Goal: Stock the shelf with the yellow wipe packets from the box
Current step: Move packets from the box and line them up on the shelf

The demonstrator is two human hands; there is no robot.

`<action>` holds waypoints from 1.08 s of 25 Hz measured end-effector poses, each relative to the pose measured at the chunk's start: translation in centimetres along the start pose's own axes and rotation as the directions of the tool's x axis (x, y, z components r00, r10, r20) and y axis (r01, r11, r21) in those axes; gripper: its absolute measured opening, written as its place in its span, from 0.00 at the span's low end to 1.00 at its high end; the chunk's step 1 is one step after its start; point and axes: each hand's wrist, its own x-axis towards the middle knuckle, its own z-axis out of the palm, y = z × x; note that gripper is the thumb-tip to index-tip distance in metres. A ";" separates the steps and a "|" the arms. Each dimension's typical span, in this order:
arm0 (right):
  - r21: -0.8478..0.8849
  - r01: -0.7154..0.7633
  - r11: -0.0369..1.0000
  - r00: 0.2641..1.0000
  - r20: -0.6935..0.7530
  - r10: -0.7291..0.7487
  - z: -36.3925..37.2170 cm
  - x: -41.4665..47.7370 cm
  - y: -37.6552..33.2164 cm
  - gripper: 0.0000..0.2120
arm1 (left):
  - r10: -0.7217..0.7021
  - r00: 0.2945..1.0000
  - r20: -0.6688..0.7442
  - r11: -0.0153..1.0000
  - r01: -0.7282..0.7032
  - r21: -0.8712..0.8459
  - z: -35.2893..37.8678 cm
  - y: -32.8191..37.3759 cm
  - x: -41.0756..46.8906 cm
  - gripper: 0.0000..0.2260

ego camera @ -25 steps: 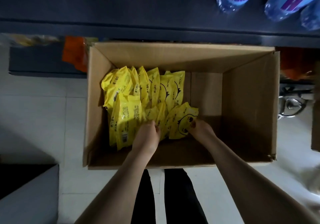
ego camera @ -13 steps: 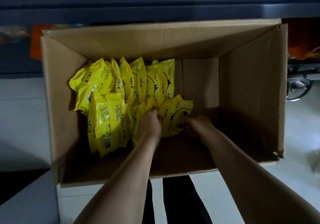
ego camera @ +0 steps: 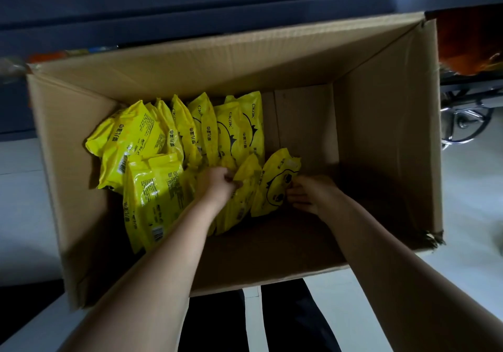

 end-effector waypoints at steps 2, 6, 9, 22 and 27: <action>0.121 -0.059 0.991 0.998 0.037 0.055 0.2 -0.5 -0.1 0.07 | -0.012 0.997 -0.072 0.996 0.005 -0.088 -1.1 -0.5 -1.2 0.12; 0.197 -0.051 0.979 0.998 0.035 0.045 1.6 -1.1 0.0 0.09 | -0.059 0.983 -0.173 0.980 0.024 -0.195 -3.2 -0.8 -3.1 0.17; -0.040 0.177 0.983 0.980 -0.081 -0.179 1.9 -0.6 -0.6 0.10 | -0.086 0.975 -0.203 0.968 0.034 -0.248 -4.4 -0.6 -3.6 0.18; -0.361 0.003 0.932 0.977 -0.196 -0.079 9.1 2.9 -1.4 0.26 | -0.038 0.917 -0.397 0.991 -0.016 -0.131 -6.4 -0.3 -4.6 0.18; -0.481 0.068 0.874 0.959 -0.210 -0.190 9.3 3.7 -1.3 0.24 | 0.000 0.917 -0.399 0.997 -0.029 -0.068 -6.3 -0.4 -4.2 0.18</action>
